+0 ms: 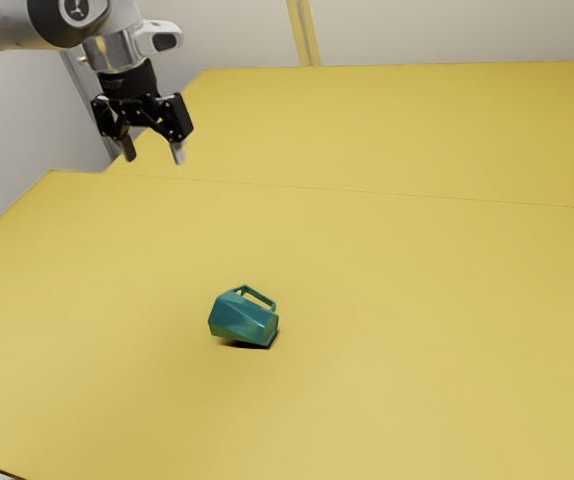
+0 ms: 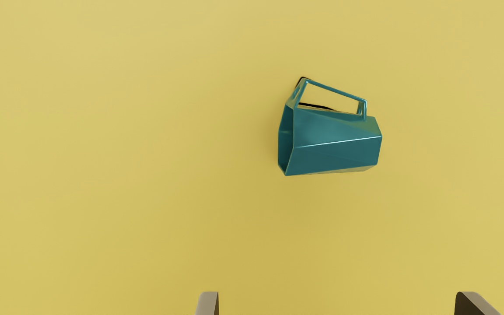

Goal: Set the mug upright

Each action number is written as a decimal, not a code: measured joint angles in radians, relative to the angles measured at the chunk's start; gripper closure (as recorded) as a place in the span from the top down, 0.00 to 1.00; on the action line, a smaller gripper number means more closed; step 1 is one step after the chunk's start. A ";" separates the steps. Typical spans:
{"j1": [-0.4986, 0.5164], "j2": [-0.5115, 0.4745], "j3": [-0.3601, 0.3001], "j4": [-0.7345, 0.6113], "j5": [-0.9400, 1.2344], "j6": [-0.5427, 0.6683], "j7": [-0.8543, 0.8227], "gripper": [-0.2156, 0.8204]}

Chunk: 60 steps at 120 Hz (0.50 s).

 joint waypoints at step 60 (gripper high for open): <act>0.017 -0.091 0.038 -0.222 -0.056 0.150 0.026 0.77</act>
